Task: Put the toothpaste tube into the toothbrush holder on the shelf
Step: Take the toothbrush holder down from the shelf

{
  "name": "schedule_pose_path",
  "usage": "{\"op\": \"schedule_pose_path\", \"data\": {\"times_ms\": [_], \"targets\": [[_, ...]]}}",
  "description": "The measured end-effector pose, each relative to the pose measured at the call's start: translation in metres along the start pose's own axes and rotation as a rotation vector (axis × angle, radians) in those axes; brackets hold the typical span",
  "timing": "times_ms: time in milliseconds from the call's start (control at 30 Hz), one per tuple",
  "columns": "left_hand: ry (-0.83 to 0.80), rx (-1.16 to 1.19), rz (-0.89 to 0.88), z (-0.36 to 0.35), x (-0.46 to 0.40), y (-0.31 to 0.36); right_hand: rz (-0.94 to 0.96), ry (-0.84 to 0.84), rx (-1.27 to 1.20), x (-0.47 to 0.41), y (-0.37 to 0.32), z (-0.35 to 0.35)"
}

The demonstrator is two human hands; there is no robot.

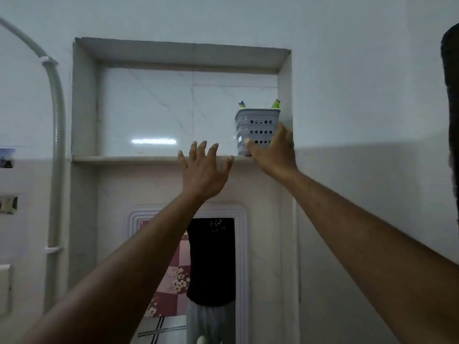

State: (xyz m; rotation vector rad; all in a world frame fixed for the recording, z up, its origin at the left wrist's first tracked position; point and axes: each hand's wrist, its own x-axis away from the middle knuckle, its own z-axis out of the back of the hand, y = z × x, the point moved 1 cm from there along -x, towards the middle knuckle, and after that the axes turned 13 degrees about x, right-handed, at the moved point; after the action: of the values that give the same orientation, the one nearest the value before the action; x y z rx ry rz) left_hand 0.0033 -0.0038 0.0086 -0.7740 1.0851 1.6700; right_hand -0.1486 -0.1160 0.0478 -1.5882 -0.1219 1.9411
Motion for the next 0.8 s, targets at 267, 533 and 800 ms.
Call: {"op": "schedule_pose_path", "data": {"times_ms": [267, 533, 800], "targets": [[0.074, -0.071, -0.014, -0.022, -0.018, -0.014, -0.04, -0.052, -0.078, -0.031, 0.006, -0.021], [0.083, -0.068, -0.007, -0.023, -0.017, -0.017, -0.098, 0.066, -0.134, -0.03, 0.011, -0.027], [0.056, -0.031, 0.04, -0.018, -0.019, -0.007, -0.066, 0.135, -0.228, -0.019, 0.008, -0.009]]}}
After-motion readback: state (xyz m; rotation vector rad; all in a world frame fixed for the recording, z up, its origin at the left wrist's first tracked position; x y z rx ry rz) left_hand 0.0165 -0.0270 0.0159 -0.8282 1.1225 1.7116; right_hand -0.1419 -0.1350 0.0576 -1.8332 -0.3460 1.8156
